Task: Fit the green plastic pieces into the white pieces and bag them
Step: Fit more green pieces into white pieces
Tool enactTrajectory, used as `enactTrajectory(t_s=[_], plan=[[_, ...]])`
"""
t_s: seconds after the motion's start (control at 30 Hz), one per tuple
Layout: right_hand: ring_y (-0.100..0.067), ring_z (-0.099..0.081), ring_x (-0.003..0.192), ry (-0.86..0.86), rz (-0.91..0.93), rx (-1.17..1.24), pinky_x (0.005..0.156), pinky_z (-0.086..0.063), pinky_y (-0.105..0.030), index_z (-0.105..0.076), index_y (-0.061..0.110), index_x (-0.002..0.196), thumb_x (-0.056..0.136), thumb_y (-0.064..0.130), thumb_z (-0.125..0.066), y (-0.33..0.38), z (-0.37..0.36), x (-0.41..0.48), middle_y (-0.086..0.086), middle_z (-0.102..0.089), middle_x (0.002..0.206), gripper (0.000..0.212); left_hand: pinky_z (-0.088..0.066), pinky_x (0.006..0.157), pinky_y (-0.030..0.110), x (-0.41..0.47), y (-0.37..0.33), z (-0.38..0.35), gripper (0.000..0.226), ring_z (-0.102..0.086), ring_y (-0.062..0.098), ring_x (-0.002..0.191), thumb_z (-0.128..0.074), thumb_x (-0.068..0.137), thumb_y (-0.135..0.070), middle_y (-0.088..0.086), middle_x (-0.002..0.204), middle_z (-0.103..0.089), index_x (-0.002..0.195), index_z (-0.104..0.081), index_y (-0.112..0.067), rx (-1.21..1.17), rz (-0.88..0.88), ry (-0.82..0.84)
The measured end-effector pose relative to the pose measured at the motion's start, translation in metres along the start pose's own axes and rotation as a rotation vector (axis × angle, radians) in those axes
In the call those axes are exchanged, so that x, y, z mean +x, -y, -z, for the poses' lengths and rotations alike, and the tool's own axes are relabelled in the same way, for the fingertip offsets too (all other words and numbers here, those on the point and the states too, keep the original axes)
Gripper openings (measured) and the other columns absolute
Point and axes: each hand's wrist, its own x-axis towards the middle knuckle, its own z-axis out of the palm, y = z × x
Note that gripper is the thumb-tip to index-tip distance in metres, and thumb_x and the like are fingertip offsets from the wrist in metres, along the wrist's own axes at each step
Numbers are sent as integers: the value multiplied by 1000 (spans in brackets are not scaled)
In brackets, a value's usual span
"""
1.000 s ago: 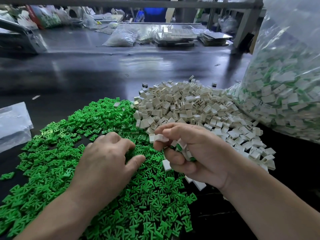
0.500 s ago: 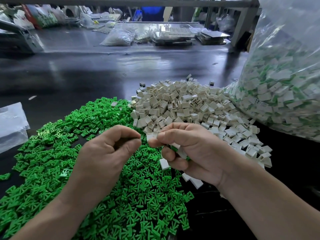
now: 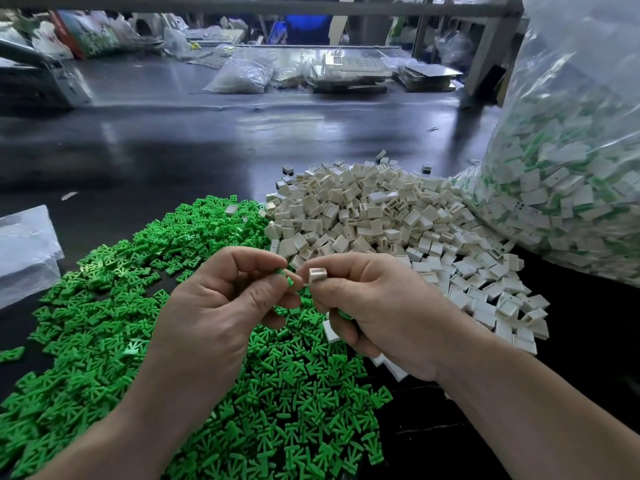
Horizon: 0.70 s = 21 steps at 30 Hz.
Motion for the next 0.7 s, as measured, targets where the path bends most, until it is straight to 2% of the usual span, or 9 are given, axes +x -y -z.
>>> enactTrajectory(t_s=[0.1,0.2,0.27,0.37,0.5,0.7], plan=[[-11,-44,48,67,1,-113,37,-31,-19,-70,14,90,100,22,-60,1,-1,-2,-4,-56,70,17,-56,63,26,2,3,4,13,-69,20,76,-73,81,-28,4,81,-72,93,-73,-23,37,0,-21],[-9,-44,45,115,23,-211,37,-33,-18,-65,11,81,99,32,-63,0,-3,-4,-1,-56,63,28,-53,60,30,3,4,8,26,-62,23,66,-79,75,-37,8,72,-66,94,-73,-19,-53,40,-28],[-5,-47,44,118,51,-277,39,-35,-16,-67,17,81,97,36,-64,0,-4,-6,8,-60,61,26,-53,58,28,2,4,8,25,-62,23,64,-78,76,-37,10,72,-66,93,-73,-19,-29,48,-8],[-3,-51,46,97,92,-360,42,-38,-16,-67,27,80,97,41,-64,0,-5,-7,9,-67,68,22,-54,57,23,0,2,5,12,-64,19,63,-76,82,-33,8,72,-68,90,-73,-24,79,23,7],[-7,-52,48,58,155,-373,43,-40,-23,-69,22,88,98,34,-64,-1,-4,-5,-5,-72,77,16,-51,55,18,-2,-3,2,13,-64,14,60,-69,76,-35,6,69,-68,85,-72,-27,143,17,-15],[-5,-52,50,31,189,-248,44,-41,-18,-72,28,96,94,33,-68,-2,-2,-4,4,-71,78,7,-52,54,17,-4,-4,-3,9,-65,13,59,-69,75,-32,6,69,-70,83,-72,-29,161,2,-20]])
